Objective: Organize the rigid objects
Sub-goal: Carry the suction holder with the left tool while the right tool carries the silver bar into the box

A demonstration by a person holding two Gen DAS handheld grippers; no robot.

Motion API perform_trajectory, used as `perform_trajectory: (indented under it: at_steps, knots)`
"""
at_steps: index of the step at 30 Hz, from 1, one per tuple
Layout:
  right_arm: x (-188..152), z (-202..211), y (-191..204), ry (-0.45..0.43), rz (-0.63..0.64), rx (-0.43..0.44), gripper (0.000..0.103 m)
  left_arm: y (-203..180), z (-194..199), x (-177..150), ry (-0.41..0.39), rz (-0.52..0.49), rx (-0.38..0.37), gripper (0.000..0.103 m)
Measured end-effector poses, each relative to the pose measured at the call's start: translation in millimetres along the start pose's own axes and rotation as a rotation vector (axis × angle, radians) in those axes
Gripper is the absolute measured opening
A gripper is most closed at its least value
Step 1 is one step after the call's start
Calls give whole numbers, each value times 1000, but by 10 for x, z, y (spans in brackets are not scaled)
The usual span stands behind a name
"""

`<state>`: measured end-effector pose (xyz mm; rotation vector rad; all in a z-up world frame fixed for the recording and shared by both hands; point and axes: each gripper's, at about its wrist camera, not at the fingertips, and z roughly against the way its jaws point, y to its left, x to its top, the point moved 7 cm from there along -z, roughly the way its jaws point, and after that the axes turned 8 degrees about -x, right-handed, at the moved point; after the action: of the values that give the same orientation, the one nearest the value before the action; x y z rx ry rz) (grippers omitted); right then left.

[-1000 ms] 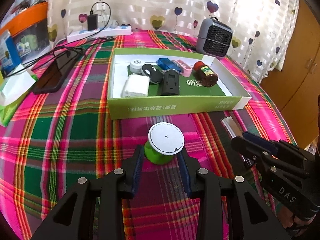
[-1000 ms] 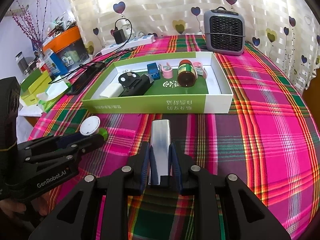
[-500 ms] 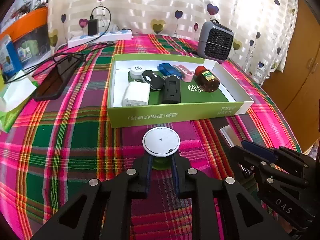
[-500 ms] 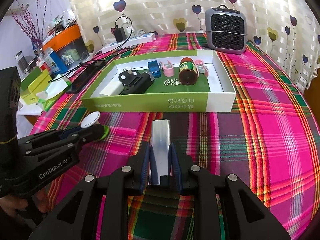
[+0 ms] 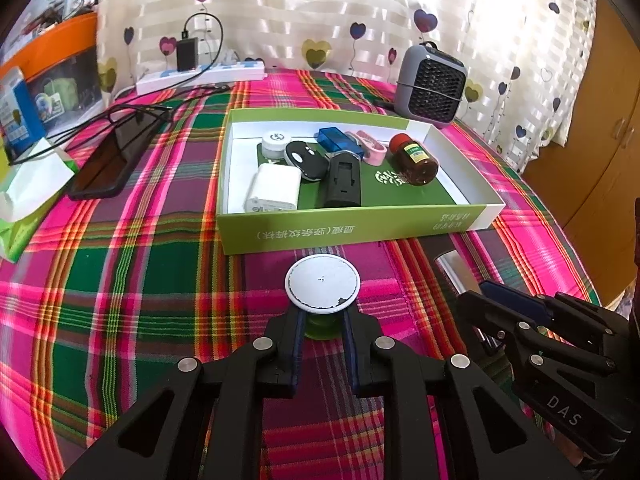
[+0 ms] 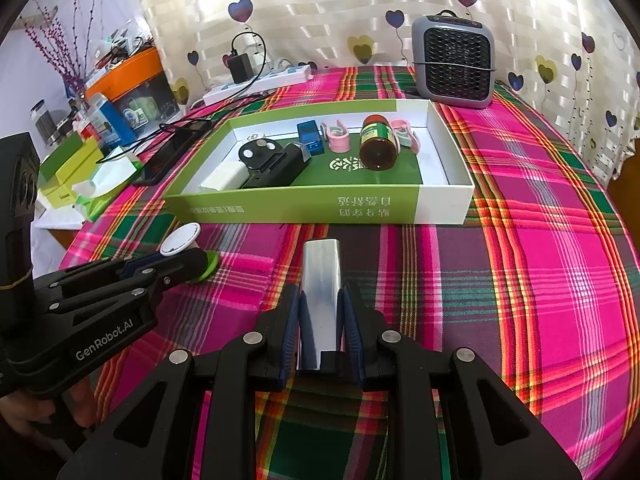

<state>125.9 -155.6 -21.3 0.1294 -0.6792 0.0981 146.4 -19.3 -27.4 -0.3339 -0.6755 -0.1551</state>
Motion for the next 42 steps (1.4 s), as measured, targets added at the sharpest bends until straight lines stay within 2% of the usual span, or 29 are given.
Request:
perform_trajectory:
  at_steps: [19, 42]
  knots:
    - [160, 93, 67, -32, 15, 15, 24, -80, 162, 130, -30, -25, -3, 16]
    - [621, 74, -31, -75, 15, 46, 24, -83, 103, 571, -54, -36, -6, 16]
